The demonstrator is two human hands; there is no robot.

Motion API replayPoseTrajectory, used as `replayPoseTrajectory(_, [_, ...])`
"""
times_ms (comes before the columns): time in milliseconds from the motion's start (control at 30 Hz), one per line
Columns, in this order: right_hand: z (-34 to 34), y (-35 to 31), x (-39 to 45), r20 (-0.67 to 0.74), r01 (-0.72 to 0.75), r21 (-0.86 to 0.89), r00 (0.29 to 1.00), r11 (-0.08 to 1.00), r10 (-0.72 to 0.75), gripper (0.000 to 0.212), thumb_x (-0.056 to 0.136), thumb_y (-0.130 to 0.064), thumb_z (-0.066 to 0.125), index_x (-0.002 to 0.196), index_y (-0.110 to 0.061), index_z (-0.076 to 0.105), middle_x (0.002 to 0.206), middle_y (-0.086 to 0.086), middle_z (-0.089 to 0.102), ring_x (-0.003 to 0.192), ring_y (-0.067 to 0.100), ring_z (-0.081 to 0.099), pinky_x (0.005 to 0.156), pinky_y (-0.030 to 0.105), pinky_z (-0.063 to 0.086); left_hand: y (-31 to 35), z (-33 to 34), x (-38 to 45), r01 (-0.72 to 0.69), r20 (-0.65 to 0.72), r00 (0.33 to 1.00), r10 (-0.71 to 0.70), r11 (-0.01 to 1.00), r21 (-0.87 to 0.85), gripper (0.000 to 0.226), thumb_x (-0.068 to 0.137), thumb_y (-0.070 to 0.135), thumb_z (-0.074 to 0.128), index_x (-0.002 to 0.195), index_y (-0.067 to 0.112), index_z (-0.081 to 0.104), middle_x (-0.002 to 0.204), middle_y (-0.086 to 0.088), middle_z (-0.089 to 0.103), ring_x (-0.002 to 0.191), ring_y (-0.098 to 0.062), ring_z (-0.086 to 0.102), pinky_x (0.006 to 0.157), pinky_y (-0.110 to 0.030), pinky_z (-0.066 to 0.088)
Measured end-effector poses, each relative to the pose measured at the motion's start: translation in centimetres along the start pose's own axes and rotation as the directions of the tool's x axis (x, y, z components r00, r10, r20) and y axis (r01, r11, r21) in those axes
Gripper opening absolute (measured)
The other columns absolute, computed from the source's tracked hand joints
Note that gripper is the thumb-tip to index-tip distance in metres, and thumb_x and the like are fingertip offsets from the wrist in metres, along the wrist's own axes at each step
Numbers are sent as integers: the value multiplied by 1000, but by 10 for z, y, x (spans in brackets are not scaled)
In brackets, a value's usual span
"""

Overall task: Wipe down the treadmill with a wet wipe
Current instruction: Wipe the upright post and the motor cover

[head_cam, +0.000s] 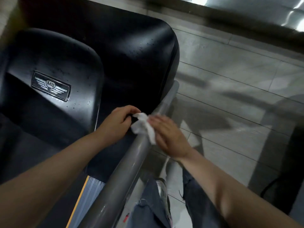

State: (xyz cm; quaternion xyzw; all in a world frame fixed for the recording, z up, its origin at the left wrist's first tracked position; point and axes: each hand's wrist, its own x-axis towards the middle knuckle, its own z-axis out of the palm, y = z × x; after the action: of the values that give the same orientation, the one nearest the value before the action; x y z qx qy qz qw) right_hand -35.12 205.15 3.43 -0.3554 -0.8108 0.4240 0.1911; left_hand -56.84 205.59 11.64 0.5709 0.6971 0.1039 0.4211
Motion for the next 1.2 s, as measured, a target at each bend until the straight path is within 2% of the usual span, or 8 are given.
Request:
replayPoseTrajectory(100, [0,41,17,-129,-286,-8,951,958,282,47,94,-27,40,132,-5,58,136,14,57,132,32,48,110,48,35,9,-6,24,-103,-12,994,106,981,163,37,93,5,48,122,21,64,118,10,61,117,-5,48,104,-26,37])
replayPoseTrajectory(200, [5,21,4,-131,-54,103,989,993,67,43,97,-19,44,135,-2,54,142,14,52,136,26,44,114,45,32,20,-4,50,-219,31,975,220,923,316,43,87,19,46,128,19,61,131,3,58,131,-15,43,113,-41,33])
replayPoseTrajectory(300, [9,24,2,-131,62,106,990,992,-48,45,97,-20,44,138,-5,51,145,10,49,138,21,41,117,40,27,25,4,73,-250,78,964,253,776,579,48,88,17,53,136,22,55,151,0,44,148,-22,25,121,-51,10])
replayPoseTrajectory(433, [28,78,43,-177,-401,156,888,902,425,51,95,-27,32,142,-15,49,144,3,50,136,22,41,112,46,33,31,9,101,-199,72,973,220,634,748,59,95,28,50,153,27,33,166,0,15,153,-24,5,121,-49,-5])
replayPoseTrajectory(600, [10,81,63,-189,-453,376,816,808,546,37,103,-20,37,135,-18,55,140,1,53,126,-1,43,112,20,31,23,26,139,-264,153,958,245,529,806,62,100,42,32,158,23,20,167,-4,7,153,-28,3,123,-47,-1])
replayPoseTrajectory(767, [7,60,39,-73,-414,254,893,874,444,48,103,-28,30,151,-23,32,154,-8,33,142,9,27,120,30,17,16,33,148,-258,123,943,310,444,858,64,96,44,29,155,17,28,164,-9,19,151,-31,15,123,-46,7])
replayPoseTrajectory(967, [6,179,150,-30,-672,409,667,618,745,35,99,-15,35,130,-5,49,133,17,55,122,31,53,100,32,40,10,42,148,-341,145,882,448,397,852,58,98,32,35,154,16,32,163,-6,26,151,-24,21,123,-44,15])
replayPoseTrajectory(1200, [12,192,154,-73,-625,494,662,604,746,37,102,-20,32,132,-11,51,133,10,56,124,25,52,106,34,39,8,41,152,-390,189,862,471,376,841,55,98,32,32,150,15,41,160,-3,31,150,-23,24,122,-44,17])
